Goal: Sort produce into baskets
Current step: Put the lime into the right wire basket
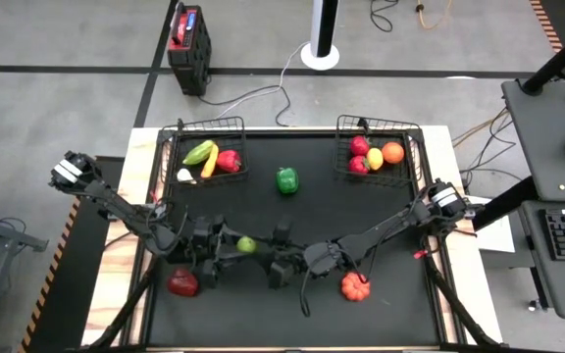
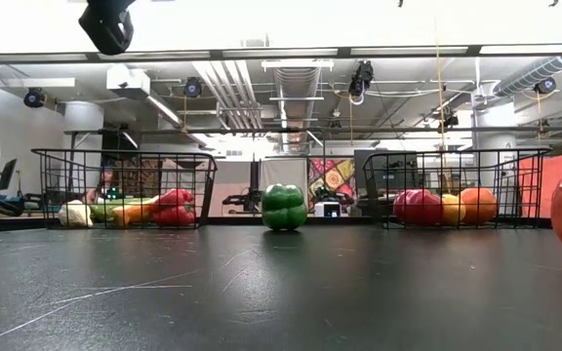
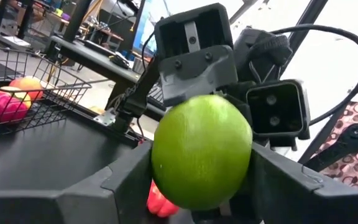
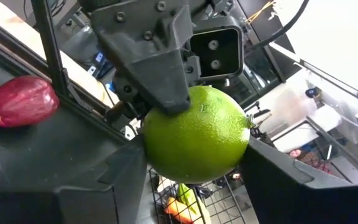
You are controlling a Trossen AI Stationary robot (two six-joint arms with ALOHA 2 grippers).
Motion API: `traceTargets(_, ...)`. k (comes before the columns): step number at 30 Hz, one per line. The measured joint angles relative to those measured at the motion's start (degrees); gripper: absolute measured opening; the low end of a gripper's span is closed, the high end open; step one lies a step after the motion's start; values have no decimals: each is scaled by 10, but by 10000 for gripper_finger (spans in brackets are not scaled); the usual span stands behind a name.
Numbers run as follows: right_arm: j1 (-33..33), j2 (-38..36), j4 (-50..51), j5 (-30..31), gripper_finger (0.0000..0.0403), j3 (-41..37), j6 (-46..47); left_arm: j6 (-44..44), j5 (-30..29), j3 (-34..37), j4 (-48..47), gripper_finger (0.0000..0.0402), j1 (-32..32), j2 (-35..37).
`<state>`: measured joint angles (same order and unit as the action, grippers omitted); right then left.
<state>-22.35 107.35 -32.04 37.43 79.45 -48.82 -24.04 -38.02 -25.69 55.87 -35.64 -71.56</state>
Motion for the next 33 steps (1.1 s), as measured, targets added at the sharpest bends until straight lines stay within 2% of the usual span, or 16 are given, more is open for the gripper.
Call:
traceTargets(7,0,-3,1,8,220,1,13,16,-4,0,0,228,0,6)
traceTargets(12,-1,-11,7,63,220,1,15,45,-6,0,-35,244,0,24)
traceTargets(15,-2,-14,9,116,220,1,19,68,-9,0,-62,266,0,35)
traceTargets(19,5,-27,9,233,220,1,18,90,-2,0,-119,290,0,50)
traceTargets(26,64,-71,31,371,219,0,16,69,-2,0,-171,294,0,59)
traceTargets(30,117,-114,143,410,219,0,77,65,-2,0,-171,292,0,59)
traceTargets(32,143,-143,249,388,219,0,162,64,-2,0,-170,292,0,60)
traceTargets(33,156,-161,315,356,219,0,224,64,-2,0,-170,292,0,60)
